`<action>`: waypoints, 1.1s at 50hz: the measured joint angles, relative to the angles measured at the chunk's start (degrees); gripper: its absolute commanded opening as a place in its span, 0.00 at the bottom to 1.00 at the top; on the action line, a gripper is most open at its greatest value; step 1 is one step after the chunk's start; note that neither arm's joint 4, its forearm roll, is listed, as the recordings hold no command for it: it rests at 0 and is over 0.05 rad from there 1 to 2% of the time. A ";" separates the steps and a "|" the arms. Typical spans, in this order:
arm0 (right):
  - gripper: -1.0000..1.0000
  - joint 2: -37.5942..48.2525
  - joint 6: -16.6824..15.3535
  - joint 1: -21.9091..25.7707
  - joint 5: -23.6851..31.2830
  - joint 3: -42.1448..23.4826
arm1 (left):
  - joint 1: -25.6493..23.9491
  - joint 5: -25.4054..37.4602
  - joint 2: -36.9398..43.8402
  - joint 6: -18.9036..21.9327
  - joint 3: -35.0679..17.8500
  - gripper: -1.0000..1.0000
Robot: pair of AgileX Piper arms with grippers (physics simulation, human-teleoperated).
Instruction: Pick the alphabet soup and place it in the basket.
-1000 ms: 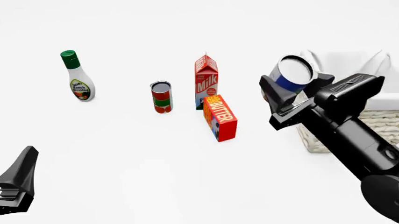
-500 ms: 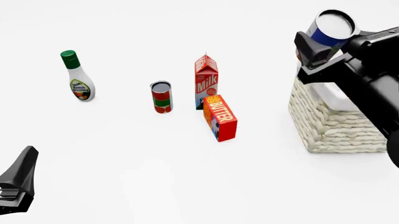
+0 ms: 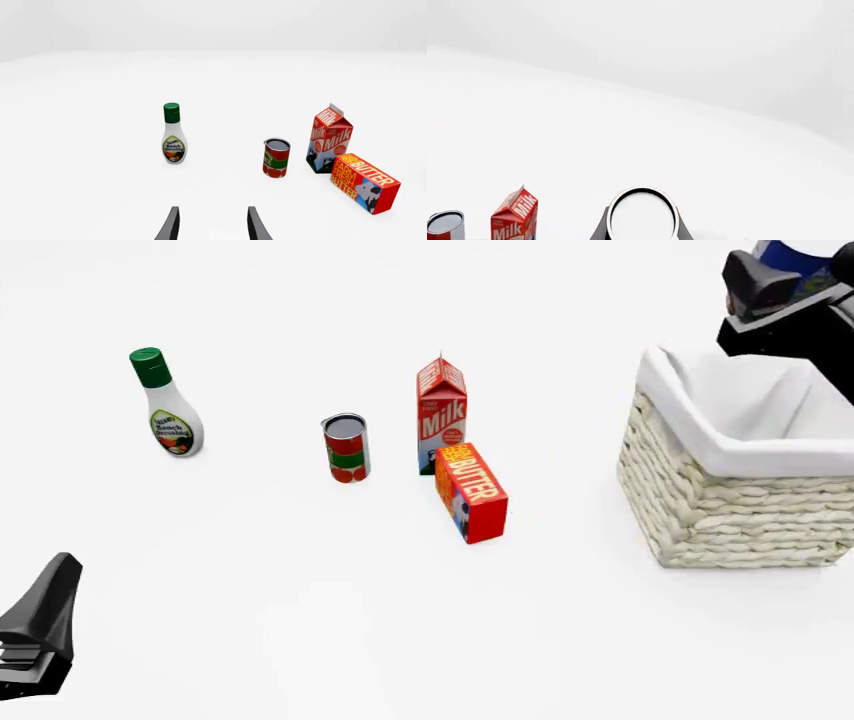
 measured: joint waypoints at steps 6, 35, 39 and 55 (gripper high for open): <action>0.00 -0.90 -0.76 -2.74 1.99 -0.41 | 0.00 0.00 0.00 0.00 0.00 1.00; 0.00 1.75 -3.02 -9.72 7.44 -2.03 | 0.00 0.00 0.00 0.00 0.00 1.00; 0.00 3.43 -3.24 -9.97 7.80 -2.43 | 0.00 0.00 0.00 0.00 0.00 1.00; 0.00 7.95 -4.01 -11.17 9.84 -4.28 | 0.00 0.00 0.00 0.00 0.00 1.00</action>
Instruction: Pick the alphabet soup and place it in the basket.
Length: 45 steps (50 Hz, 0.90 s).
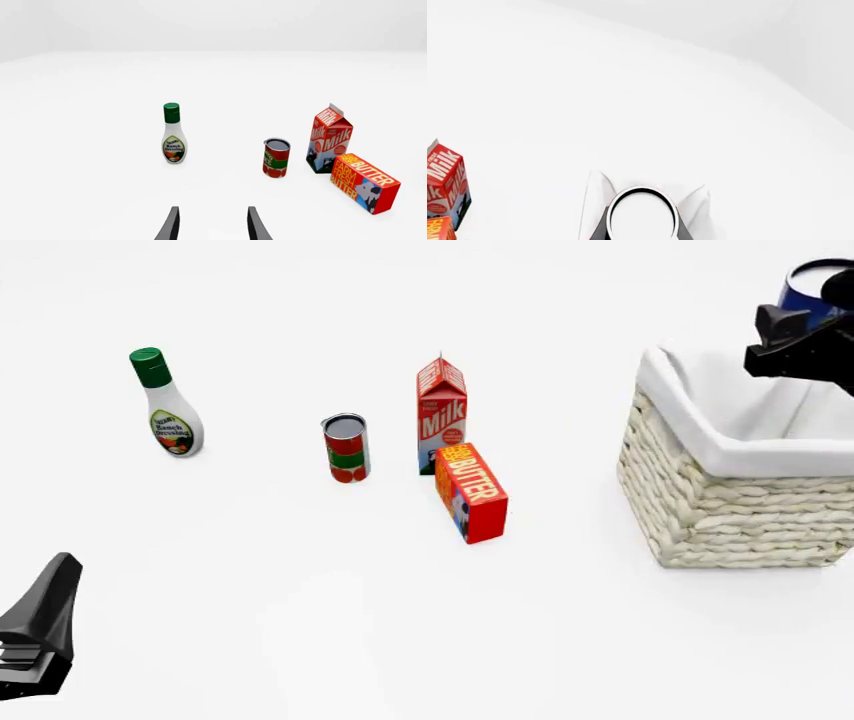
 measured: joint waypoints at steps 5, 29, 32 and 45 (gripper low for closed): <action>0.00 0.51 -0.27 -0.63 0.73 -0.46 | 0.00 0.00 0.00 0.00 0.00 1.00; 0.00 1.93 -1.81 -2.31 4.04 -1.77 | 0.00 0.00 0.00 0.00 0.00 1.00; 0.00 2.14 -2.09 -2.44 4.55 -1.92 | 0.00 0.00 0.00 0.00 0.00 1.00; 0.00 2.05 -3.35 -3.21 7.22 -2.83 | 0.00 0.00 0.00 0.00 0.00 1.00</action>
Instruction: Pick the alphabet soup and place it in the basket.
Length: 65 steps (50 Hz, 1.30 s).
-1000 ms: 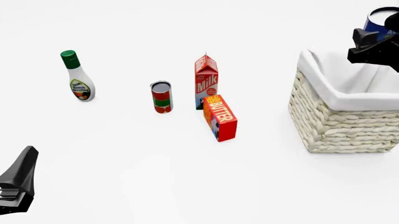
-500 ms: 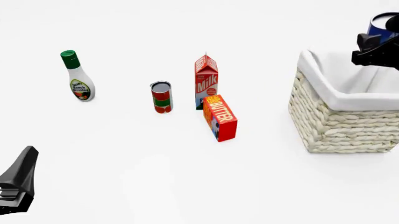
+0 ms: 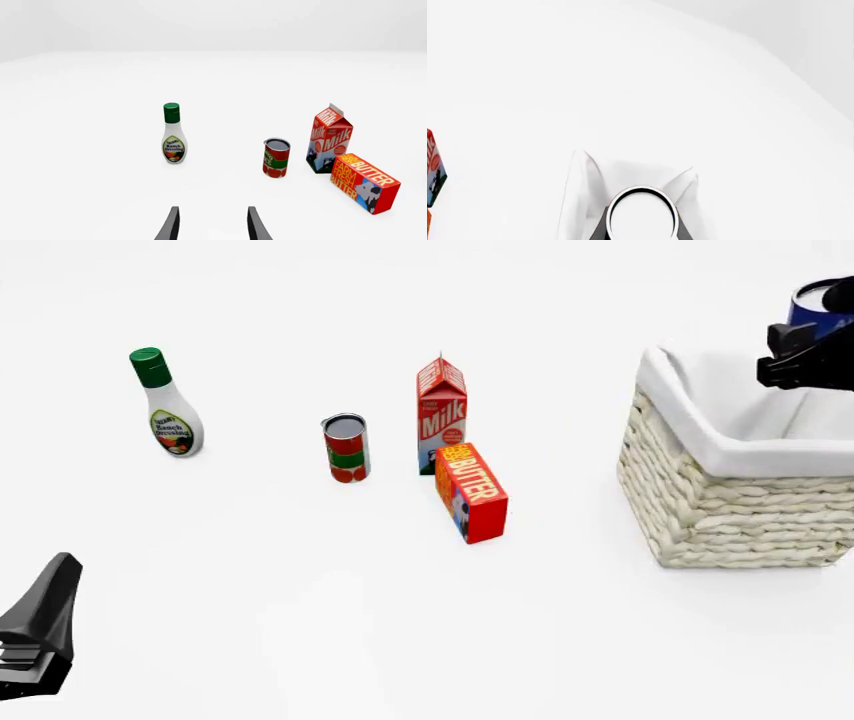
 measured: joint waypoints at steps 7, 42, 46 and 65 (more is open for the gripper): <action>0.00 -0.83 -0.61 -0.43 1.79 -0.42 | 0.00 0.00 0.00 0.00 0.00 1.00; 0.00 1.20 -3.97 -1.41 6.03 -1.47 | 0.00 0.00 0.00 0.00 0.00 1.00; 0.00 1.92 -4.40 -1.66 6.10 -1.52 | 0.00 0.00 0.00 0.00 0.00 1.00; 0.00 3.60 -5.84 -2.23 6.49 -0.91 | 0.00 0.00 0.00 0.00 0.00 1.00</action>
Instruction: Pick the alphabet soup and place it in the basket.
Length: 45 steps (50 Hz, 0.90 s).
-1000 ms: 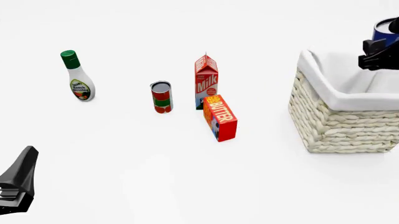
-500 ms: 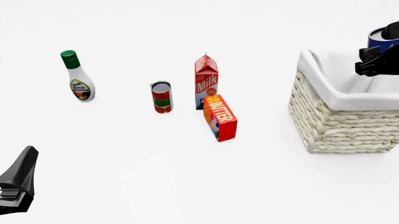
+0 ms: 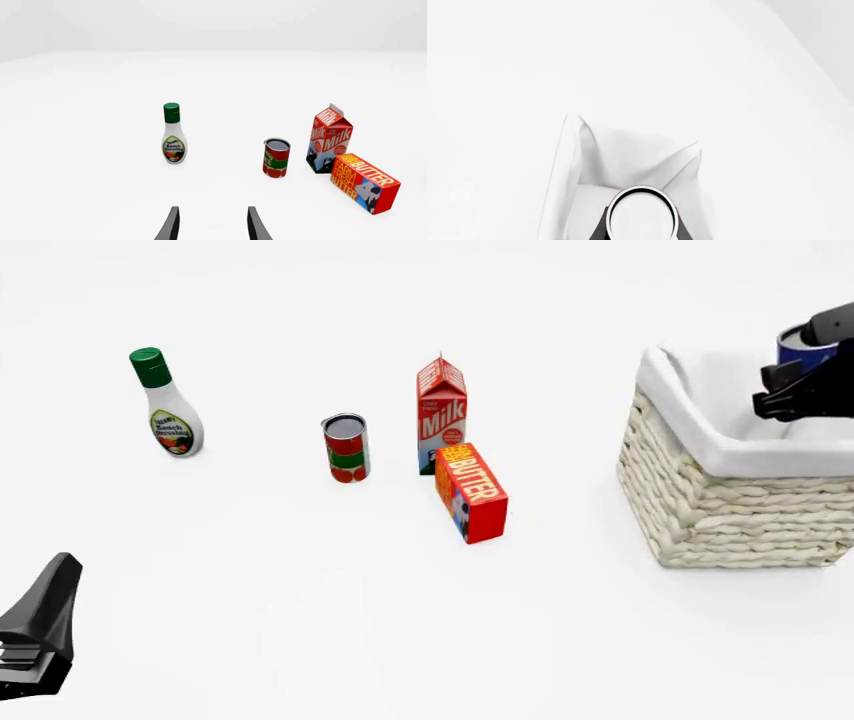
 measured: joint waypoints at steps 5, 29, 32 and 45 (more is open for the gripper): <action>0.00 0.24 -0.13 -0.07 -0.11 0.28 | 0.00 0.00 0.00 0.00 0.00 1.00; 0.00 1.83 -0.48 -0.45 -0.63 0.02 | 0.00 0.00 0.00 0.00 0.00 1.00; 0.00 2.10 -0.53 -0.50 -0.68 -0.10 | 0.00 0.00 0.00 0.00 0.00 1.00; 0.00 3.19 -0.66 -0.75 -0.98 -0.62 | 0.00 0.00 0.00 0.00 0.00 1.00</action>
